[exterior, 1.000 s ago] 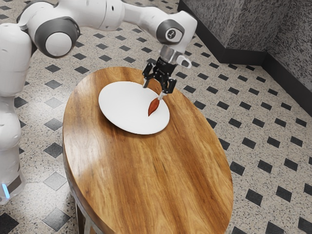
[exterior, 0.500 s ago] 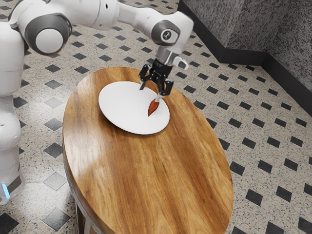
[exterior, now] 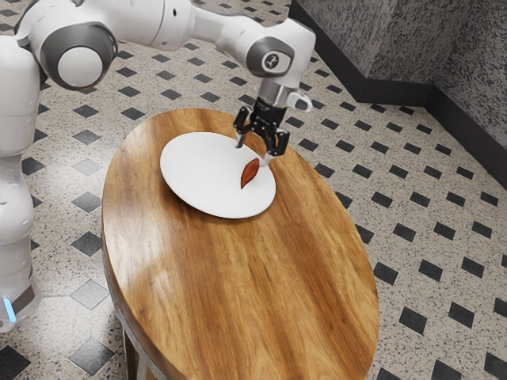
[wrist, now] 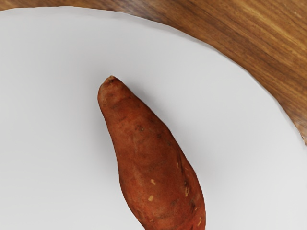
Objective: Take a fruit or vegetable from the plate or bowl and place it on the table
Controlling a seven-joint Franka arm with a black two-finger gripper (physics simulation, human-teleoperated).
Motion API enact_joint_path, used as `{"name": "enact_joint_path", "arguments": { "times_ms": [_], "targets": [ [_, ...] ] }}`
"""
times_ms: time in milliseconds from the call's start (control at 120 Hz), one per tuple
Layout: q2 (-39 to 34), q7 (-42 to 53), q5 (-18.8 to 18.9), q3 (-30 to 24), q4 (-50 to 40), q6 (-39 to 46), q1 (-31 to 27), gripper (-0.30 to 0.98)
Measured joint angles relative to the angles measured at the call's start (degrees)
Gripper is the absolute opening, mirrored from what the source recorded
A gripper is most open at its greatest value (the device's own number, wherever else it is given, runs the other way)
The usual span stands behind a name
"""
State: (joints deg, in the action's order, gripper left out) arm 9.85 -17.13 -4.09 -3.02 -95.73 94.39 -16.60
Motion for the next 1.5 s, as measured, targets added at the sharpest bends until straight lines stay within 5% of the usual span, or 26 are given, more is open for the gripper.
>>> {"name": "enact_joint_path", "arguments": {
  "times_ms": [867,1142,1500],
  "targets": [
    [4.8,-0.4,-0.3,0.2,0.0,3.5,-0.3,0.69],
    [4.8,-0.5,-0.3,0.2,0.1,3.6,-0.2,0.22],
    [1.0,-1.2,-0.1,-2.9,1.3,2.5,-0.1,0.17]
  ]
}}
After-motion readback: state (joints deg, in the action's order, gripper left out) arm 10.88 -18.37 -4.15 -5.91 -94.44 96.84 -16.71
